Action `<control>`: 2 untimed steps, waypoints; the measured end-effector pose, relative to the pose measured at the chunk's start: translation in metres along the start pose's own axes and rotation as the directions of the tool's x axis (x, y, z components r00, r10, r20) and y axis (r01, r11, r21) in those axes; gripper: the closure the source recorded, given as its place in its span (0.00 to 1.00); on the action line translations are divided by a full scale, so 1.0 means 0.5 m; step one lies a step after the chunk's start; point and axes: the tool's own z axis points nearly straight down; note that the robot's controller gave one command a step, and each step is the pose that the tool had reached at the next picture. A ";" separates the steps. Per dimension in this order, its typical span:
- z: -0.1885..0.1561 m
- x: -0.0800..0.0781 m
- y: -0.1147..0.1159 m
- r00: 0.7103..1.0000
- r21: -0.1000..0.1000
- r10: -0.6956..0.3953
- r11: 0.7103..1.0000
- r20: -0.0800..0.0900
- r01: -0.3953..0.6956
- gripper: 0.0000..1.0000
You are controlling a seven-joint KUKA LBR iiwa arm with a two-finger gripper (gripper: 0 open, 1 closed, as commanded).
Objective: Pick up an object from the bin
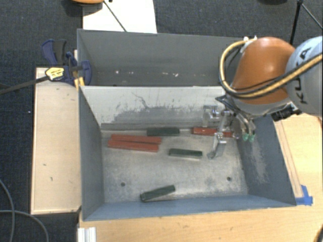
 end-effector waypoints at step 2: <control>0.257 -0.047 0.032 0.977 0.000 0.214 0.977 -0.001 -0.214 1.00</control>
Offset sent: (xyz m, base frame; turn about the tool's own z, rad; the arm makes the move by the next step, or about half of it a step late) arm 0.0231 0.0158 -0.1292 0.2171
